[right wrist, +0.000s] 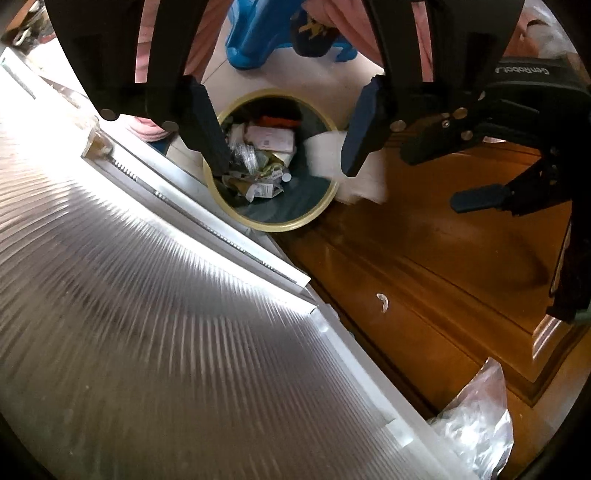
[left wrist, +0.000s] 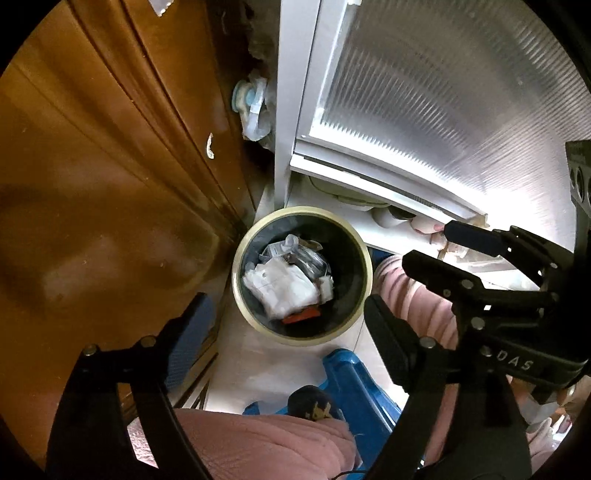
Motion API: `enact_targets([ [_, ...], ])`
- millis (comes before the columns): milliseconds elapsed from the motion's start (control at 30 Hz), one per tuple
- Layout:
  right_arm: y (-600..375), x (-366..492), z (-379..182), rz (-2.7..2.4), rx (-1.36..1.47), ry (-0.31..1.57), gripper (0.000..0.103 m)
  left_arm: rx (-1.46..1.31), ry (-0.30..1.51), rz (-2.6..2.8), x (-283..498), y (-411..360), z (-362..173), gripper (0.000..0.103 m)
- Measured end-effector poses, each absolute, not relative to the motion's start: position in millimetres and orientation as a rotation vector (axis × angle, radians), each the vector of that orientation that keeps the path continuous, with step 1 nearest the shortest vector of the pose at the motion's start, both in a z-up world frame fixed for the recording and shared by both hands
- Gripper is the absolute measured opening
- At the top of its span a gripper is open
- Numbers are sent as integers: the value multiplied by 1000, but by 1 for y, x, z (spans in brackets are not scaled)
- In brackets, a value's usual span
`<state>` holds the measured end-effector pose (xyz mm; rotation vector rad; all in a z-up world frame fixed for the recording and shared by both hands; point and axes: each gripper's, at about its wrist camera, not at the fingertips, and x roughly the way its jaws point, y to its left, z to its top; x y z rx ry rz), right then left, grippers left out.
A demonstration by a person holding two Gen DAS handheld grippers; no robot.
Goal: Collect trash
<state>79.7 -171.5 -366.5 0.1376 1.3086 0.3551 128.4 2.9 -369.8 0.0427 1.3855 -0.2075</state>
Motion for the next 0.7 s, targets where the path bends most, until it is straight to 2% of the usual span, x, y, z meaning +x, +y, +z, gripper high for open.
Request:
enact_targets([
  [367, -173, 75, -364, 324, 136, 1292, 65, 59, 1356, -210, 125, -10, -357, 82],
  [700, -178, 51, -299, 300, 111, 1206, 65, 75, 1249, -250, 97, -21, -290, 82],
])
